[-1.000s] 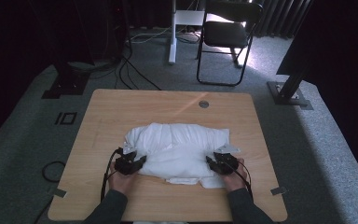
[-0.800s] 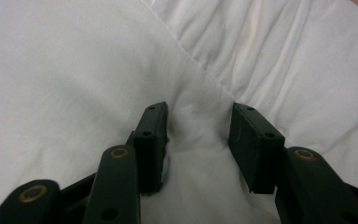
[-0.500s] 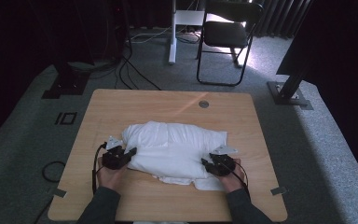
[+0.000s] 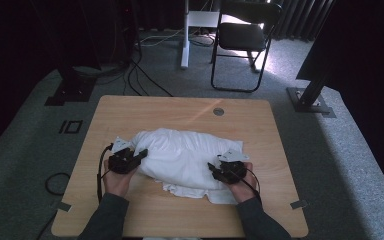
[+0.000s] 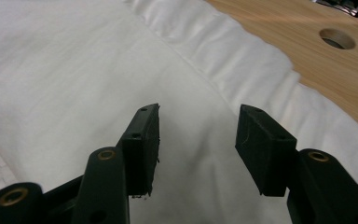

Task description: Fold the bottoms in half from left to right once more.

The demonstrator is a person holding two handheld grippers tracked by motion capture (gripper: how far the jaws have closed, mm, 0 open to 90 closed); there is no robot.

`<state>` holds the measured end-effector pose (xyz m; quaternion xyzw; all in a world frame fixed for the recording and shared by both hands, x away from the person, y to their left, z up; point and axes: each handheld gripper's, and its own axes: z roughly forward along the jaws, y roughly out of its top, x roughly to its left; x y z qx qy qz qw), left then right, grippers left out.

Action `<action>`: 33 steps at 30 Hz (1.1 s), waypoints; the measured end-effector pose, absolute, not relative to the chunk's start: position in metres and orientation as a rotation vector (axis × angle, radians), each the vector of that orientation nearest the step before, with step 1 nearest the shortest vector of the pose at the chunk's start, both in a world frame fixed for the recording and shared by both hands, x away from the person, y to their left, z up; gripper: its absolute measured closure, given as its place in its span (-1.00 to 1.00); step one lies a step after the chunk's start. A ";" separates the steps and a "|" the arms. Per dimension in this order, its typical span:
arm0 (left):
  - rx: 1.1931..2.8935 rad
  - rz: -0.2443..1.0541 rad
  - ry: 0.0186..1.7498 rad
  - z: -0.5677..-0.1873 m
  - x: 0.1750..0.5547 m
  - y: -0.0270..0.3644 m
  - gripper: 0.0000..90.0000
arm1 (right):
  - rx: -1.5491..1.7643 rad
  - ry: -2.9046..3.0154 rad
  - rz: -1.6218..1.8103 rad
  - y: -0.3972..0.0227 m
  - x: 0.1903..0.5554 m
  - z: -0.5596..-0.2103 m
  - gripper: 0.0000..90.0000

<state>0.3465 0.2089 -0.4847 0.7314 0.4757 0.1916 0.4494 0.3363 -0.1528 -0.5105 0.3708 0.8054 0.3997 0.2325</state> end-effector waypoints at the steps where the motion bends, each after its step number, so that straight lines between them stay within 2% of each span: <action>1: 1.809 0.480 1.173 -0.483 0.347 0.208 0.74 | 1.016 2.214 1.100 -0.151 0.337 -0.510 0.08; 15: 1.812 0.474 1.176 -0.478 0.355 0.205 0.74 | 0.970 2.243 1.127 -0.126 0.347 -0.505 0.06; 19: 1.824 0.450 1.216 -0.489 0.356 0.211 0.68 | 0.991 2.247 1.122 -0.127 0.352 -0.507 0.06; 21: 1.805 0.426 1.247 -0.497 0.355 0.216 0.55 | 0.998 2.254 1.110 -0.128 0.353 -0.509 0.06; 27: 1.809 0.354 1.302 -0.517 0.356 0.218 -0.13 | 1.015 2.268 1.096 -0.133 0.352 -0.517 0.06; 30: 1.830 0.336 1.337 -0.525 0.360 0.214 -0.33 | 1.020 2.268 1.097 -0.134 0.352 -0.518 0.06; 33: 1.863 0.318 1.356 -0.534 0.363 0.209 -0.39 | 1.021 2.267 1.097 -0.136 0.351 -0.518 0.06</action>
